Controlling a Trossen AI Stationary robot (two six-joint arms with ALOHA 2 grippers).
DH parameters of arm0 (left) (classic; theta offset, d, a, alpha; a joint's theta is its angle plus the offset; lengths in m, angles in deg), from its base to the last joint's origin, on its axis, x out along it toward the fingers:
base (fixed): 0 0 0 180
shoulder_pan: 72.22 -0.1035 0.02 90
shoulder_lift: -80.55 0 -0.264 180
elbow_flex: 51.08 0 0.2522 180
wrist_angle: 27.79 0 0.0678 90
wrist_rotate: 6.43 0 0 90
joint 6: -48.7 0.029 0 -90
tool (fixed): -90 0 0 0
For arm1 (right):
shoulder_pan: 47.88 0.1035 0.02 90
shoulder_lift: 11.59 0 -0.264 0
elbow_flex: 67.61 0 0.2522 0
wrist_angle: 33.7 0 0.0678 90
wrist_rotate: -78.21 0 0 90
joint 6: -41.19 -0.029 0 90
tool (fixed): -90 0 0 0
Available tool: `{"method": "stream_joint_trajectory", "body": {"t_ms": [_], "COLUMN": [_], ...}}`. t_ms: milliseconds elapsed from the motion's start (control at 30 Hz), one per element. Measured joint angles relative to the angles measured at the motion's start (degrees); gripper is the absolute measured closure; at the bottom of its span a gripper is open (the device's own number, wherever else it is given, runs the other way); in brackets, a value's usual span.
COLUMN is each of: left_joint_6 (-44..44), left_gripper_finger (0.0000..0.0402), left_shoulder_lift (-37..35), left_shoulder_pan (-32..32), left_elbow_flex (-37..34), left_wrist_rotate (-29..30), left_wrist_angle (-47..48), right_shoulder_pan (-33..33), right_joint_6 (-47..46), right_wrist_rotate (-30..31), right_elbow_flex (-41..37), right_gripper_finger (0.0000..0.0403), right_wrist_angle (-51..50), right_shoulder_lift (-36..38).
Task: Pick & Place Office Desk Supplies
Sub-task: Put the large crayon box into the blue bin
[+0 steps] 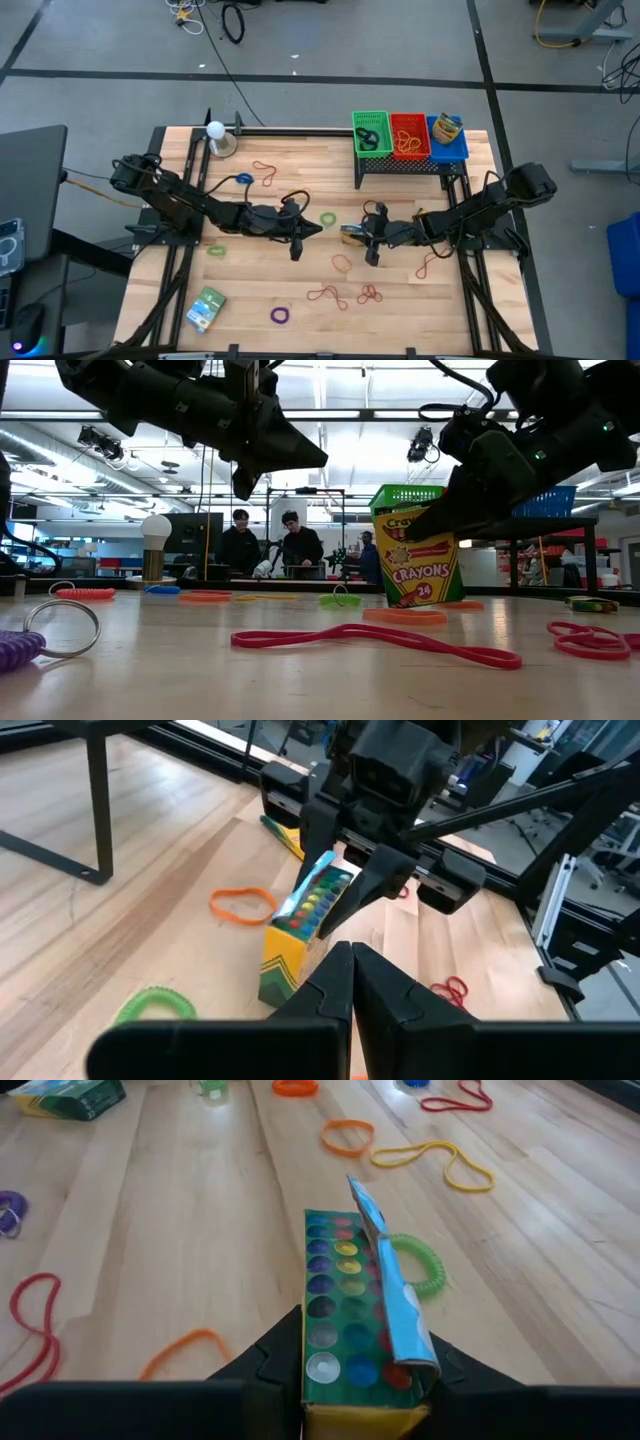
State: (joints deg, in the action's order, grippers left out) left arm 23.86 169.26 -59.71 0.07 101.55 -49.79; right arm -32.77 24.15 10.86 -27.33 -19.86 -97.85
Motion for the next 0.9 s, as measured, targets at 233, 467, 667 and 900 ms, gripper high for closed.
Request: {"method": "stream_joint_trajectory", "body": {"t_ms": [233, 467, 667, 900], "left_joint_6": [0.86, 1.72, 1.88, 2.19], "left_gripper_finger": [0.0394, 0.0394, 0.0394, 0.0394], "left_shoulder_lift": [0.02, 0.02, 0.02, 0.02], "left_shoulder_pan": [1.06, 0.92, 1.10, 1.43], "left_elbow_flex": [0.00, 0.00, 0.00, 0.00], "left_wrist_rotate": [0.24, 0.03, 0.02, -0.09], "left_wrist_angle": [1.29, 1.33, 1.36, 1.36], "right_shoulder_pan": [0.00, 0.05, 0.07, 0.07], "right_joint_6": [0.45, 1.47, 0.74, -0.69], "right_wrist_rotate": [-0.07, -0.18, -0.35, -3.20], "right_elbow_flex": [0.02, 0.04, -0.09, -0.07], "right_gripper_finger": [0.0296, 0.0290, 0.0259, 0.0216], "right_wrist_angle": [-0.17, -0.84, -3.98, -6.95], "right_shoulder_lift": [0.00, 0.14, 0.11, 0.11]}}
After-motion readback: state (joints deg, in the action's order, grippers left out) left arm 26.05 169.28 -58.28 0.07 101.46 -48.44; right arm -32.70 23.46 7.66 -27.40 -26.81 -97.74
